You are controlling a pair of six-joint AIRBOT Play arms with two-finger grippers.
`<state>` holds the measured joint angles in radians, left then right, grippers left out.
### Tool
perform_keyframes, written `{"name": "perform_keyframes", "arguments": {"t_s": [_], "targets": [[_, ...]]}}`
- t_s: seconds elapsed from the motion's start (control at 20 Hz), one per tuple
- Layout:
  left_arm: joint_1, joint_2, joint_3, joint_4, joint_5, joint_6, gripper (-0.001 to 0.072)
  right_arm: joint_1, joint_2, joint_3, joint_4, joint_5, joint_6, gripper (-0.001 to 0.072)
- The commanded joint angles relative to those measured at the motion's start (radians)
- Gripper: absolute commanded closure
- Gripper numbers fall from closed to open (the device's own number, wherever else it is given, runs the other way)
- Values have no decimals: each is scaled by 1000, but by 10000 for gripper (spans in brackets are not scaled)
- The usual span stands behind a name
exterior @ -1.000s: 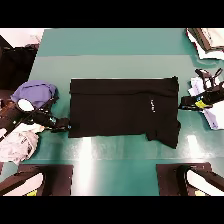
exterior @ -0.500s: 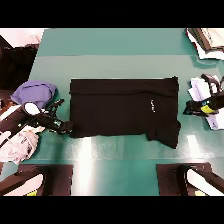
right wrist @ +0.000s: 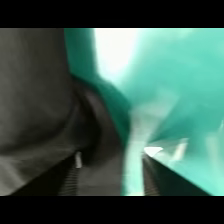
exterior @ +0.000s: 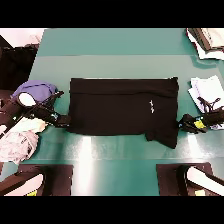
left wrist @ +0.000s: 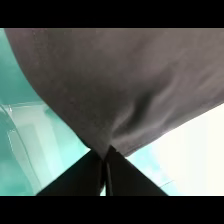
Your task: Fold the shirts.
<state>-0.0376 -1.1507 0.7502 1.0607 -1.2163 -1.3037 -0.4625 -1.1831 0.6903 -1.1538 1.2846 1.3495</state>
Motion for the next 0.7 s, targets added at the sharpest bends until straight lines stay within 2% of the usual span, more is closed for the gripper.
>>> {"name": "perform_keyframes", "arguments": {"t_s": [0.0, 0.05, 0.1, 0.25, 0.4, 0.65], "targets": [[0, 1, 9, 0, -11, -2, 678, 19, -50, -23, 53, -64, -31, 423], [0, 1, 9, 0, -17, -2, 678, 25, -50, -24, 48, -61, -35, 597], [0, 1, 9, 3, -29, 0, 679, 27, -42, -23, 30, -55, -35, 694], [0, 12, 37, 97, -125, -3, 680, 25, 61, -21, -109, 30, -20, 695], [0, 135, 45, 177, -168, -46, 680, 25, 251, -21, -300, 147, 42, 695], [0, 302, 46, 104, -302, -58, 679, 26, 478, 36, -310, 236, 64, 695]]}}
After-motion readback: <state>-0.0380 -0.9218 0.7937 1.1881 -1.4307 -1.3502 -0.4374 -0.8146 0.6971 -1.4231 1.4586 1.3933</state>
